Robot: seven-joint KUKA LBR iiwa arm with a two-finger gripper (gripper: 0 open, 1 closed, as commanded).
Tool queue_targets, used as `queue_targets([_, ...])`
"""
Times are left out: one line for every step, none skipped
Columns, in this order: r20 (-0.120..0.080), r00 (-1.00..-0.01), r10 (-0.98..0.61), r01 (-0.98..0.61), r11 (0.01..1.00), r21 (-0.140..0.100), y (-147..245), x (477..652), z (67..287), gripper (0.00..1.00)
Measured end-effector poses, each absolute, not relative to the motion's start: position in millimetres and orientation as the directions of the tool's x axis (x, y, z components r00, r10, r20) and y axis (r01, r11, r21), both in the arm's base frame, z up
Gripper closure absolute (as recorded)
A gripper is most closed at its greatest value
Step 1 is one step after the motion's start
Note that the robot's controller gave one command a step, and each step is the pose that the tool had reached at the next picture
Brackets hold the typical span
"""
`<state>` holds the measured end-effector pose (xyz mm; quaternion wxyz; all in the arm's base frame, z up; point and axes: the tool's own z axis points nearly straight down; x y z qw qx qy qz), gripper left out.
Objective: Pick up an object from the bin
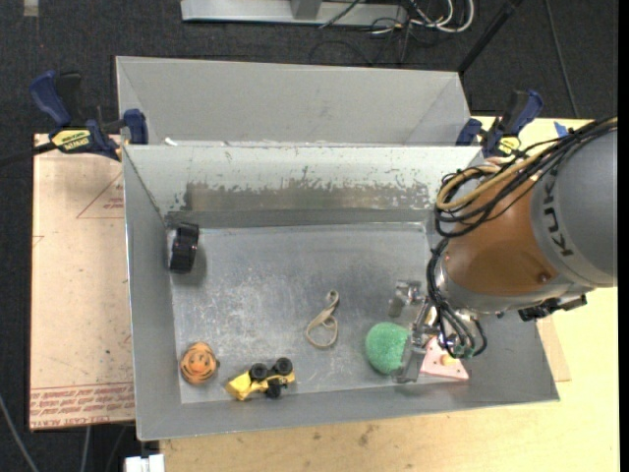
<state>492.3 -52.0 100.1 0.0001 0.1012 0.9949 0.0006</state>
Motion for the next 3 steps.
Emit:
queue_targets([0.001, -0.935, 0.355, 0.355, 0.935, 0.001, -62, 493.2, 73, 0.00])
queue_targets([0.001, -0.873, 0.487, 0.487, 0.873, 0.000, -58, 480.5, 69, 1.00])
queue_targets([0.001, -0.873, 0.487, 0.487, 0.873, 0.000, -58, 480.5, 69, 1.00])
